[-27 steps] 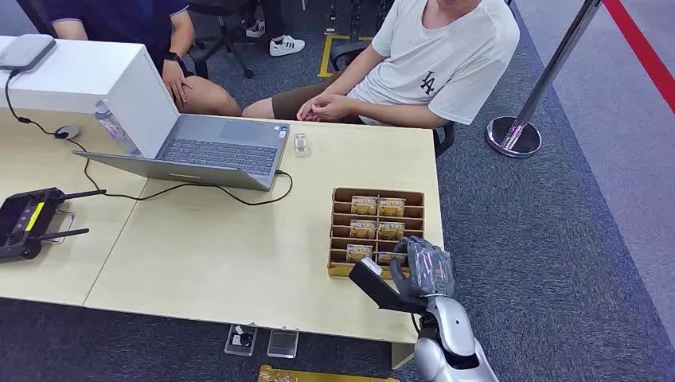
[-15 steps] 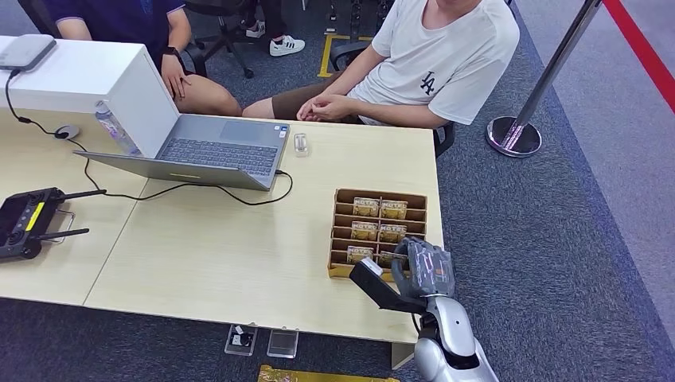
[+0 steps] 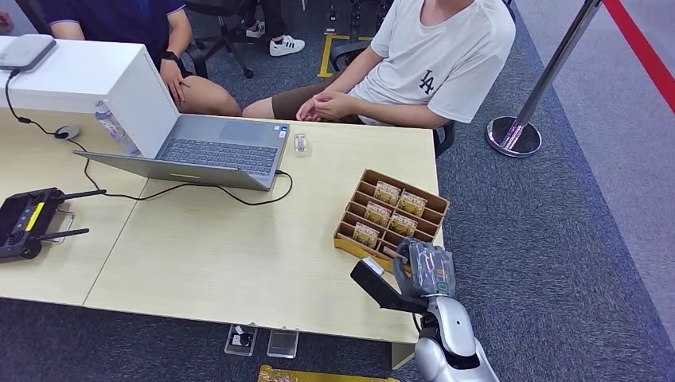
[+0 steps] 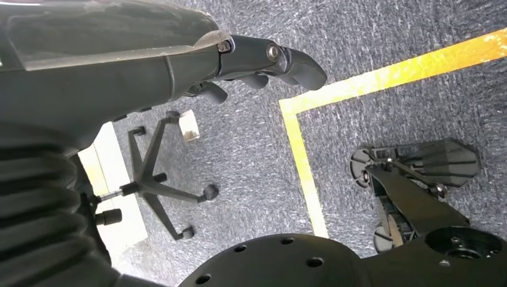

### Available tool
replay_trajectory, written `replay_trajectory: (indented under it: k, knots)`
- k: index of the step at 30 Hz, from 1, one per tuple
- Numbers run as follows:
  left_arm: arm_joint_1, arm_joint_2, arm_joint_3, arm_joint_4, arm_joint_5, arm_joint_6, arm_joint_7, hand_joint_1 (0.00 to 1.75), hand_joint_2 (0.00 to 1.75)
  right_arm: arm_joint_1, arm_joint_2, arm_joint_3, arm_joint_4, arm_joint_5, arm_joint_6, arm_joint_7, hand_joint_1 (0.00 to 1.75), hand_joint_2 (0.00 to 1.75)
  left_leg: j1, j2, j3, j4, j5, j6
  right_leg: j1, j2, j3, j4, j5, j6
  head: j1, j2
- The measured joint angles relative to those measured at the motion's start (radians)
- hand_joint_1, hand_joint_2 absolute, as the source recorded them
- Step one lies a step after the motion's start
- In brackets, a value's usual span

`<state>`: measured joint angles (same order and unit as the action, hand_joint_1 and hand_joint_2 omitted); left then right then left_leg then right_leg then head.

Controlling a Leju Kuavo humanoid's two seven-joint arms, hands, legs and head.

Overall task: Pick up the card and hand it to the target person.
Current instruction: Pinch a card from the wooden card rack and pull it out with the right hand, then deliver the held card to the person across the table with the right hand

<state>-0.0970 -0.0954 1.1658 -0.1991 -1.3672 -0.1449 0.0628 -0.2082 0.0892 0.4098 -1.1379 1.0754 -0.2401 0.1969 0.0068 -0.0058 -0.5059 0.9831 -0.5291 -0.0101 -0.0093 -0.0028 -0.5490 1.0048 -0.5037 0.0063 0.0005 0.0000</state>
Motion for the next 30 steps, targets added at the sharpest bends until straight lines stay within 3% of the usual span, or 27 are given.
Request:
replay_trajectory:
  k: [19,30]
  knots:
    - [0.001,0.0,0.0,0.0,0.003,0.012,-0.003,0.0,1.75,0.038,-0.022,-0.001,-0.185,-0.106,0.018,-0.085,1.4,1.75,0.0,0.0,0.0,0.0,0.0,0.0,0.0,0.0,0.0,0.0,0.0,0.0,0.0,0.0]
    - [-0.001,0.0,-0.001,0.0,0.005,0.008,-0.008,0.0,1.75,-0.029,-0.033,-0.001,-0.312,-0.13,0.033,-0.117,1.4,1.75,0.0,0.0,0.0,0.0,0.0,0.0,0.0,0.0,0.0,0.0,0.0,0.0,0.0,0.0]
